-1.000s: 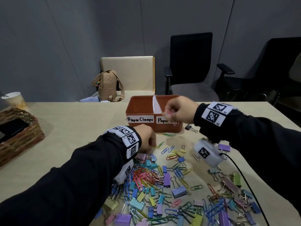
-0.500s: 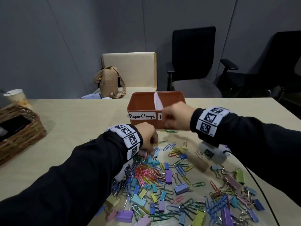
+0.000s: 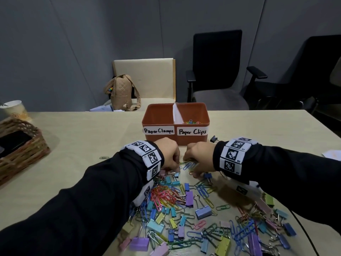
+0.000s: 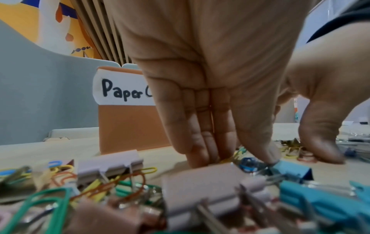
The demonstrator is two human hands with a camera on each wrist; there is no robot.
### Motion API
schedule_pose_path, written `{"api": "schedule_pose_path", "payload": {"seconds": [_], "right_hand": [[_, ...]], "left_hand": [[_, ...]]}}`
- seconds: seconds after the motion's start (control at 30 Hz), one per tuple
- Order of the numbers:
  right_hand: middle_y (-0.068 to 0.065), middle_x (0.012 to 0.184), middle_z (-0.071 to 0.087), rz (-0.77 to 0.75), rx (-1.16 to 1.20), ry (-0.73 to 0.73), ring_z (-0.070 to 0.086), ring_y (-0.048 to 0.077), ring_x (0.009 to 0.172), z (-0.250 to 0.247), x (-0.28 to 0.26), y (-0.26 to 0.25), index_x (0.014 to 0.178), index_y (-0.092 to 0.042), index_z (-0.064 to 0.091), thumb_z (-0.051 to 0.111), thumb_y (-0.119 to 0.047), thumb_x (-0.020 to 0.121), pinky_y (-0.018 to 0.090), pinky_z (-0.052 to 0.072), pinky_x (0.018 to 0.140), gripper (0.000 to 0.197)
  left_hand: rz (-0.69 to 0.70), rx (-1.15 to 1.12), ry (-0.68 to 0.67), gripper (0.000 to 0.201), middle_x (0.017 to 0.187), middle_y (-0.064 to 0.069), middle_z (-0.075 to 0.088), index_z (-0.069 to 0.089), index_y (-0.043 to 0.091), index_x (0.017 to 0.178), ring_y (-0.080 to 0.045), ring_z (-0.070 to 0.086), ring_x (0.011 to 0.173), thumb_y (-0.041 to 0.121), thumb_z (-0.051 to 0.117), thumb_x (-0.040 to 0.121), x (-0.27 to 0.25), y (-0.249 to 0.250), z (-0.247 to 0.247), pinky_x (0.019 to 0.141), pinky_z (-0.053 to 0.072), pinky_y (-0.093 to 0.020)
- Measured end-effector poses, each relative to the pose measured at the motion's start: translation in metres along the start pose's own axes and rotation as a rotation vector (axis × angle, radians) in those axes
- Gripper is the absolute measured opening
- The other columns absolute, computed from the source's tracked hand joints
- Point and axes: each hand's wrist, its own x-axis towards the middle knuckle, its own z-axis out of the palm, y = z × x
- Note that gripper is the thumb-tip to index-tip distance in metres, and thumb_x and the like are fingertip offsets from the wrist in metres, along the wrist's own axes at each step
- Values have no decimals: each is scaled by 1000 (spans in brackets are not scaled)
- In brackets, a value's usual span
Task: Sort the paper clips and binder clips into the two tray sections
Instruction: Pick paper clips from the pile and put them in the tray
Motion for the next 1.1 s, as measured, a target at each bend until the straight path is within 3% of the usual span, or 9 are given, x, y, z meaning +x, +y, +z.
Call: {"api": "schedule_pose_path", "payload": {"seconds": [0.1,0.23,0.37,0.57,0.73,0.83,0.97,1.1], "right_hand": [[2,113,59,-16,10,27,56,22,103,2,-1,-5,121,-20,61,71,-28,82,37,49,91,41],[1,109,59,-22,28,49,57,22,101,3,-4,-7,112,-20,63,68,-16,83,33,50,85,29],[1,114,56,36,37,73,55,20,102,0,-5,-8,123,-20,56,72,-22,82,28,45,78,44],[3,113,64,38,29,-2,59,22,103,-3,-2,-11,113,-14,65,64,-14,88,30,49,87,26],[3,97,63,48,27,0,60,23,93,0,-3,-14,101,-13,65,66,-16,85,31,49,76,16],[8,104,65,43,-83,-64,62,27,95,3,-1,-17,104,-9,63,62,-17,88,32,49,74,18],[9,103,64,23,-172,-85,62,27,94,4,1,-20,106,-9,61,61,-21,89,33,51,78,21],[8,95,63,1,-187,-76,57,25,83,0,0,-23,104,-8,63,61,-24,89,30,43,67,22]], "left_hand": [[-19,21,31,27,88,-3,71,76,14,91,-21,64,85,39,73,81,2,4,1,75,52,-32],[-16,9,38,14,92,-4,71,75,16,93,-22,63,90,26,69,84,2,5,-1,77,51,-31],[-42,-42,13,24,94,2,71,75,21,97,-16,66,88,27,80,74,0,3,2,80,54,-29],[14,-22,0,20,96,3,74,77,20,100,-15,66,90,26,74,80,-1,4,2,84,53,-30],[7,-59,-48,24,92,5,74,77,18,98,-13,68,84,24,80,74,-8,2,3,79,56,-30],[30,-33,-37,17,98,6,74,77,19,98,-12,66,91,18,69,83,-11,2,2,83,53,-28],[32,-17,-60,25,98,8,73,76,22,103,-7,62,86,31,75,79,-17,4,1,62,42,-12],[0,36,-50,33,99,2,72,75,18,102,-16,65,92,34,80,74,-15,11,3,74,50,-24]]}}
